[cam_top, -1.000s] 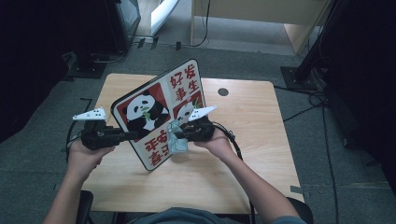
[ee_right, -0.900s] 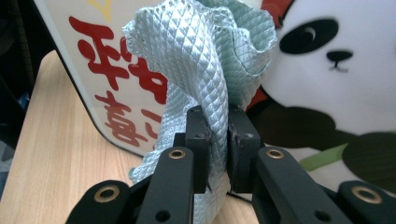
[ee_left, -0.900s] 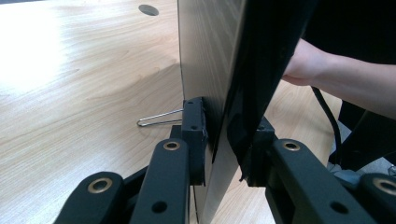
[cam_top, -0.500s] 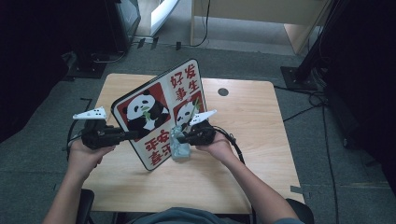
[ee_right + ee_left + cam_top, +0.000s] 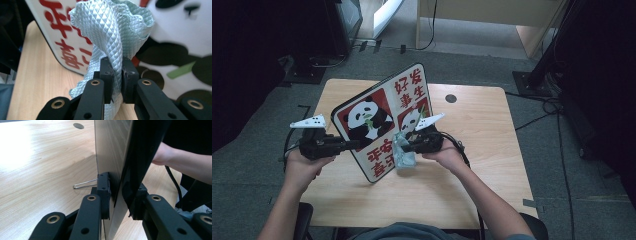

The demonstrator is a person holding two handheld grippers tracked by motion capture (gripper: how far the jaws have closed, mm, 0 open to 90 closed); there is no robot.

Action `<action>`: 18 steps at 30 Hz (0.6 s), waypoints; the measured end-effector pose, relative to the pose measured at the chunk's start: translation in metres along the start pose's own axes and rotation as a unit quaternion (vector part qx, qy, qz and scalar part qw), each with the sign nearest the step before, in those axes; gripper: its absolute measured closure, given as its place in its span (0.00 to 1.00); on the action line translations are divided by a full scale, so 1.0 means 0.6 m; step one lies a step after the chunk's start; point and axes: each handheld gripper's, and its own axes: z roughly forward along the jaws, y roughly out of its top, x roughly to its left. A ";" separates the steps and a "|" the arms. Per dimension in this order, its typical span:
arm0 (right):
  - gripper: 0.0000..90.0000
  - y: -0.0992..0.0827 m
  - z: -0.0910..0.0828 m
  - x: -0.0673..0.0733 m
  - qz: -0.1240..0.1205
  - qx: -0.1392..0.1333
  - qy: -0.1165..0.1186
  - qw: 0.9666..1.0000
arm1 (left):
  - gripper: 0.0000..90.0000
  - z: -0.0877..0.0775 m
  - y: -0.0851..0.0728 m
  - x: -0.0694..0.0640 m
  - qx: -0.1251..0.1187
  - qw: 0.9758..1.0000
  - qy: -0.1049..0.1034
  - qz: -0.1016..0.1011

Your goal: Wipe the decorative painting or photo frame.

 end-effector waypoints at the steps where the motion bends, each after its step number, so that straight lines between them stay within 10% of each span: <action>1: 0.92 0.005 -0.004 0.002 -0.003 -0.005 0.002 1.000 | 0.84 0.000 0.000 0.000 0.000 1.000 0.000 0.000; 18: 0.92 0.107 -0.056 0.049 -0.042 -0.051 0.023 0.998 | 0.84 0.000 -0.002 -0.001 -0.006 1.000 0.005 -0.006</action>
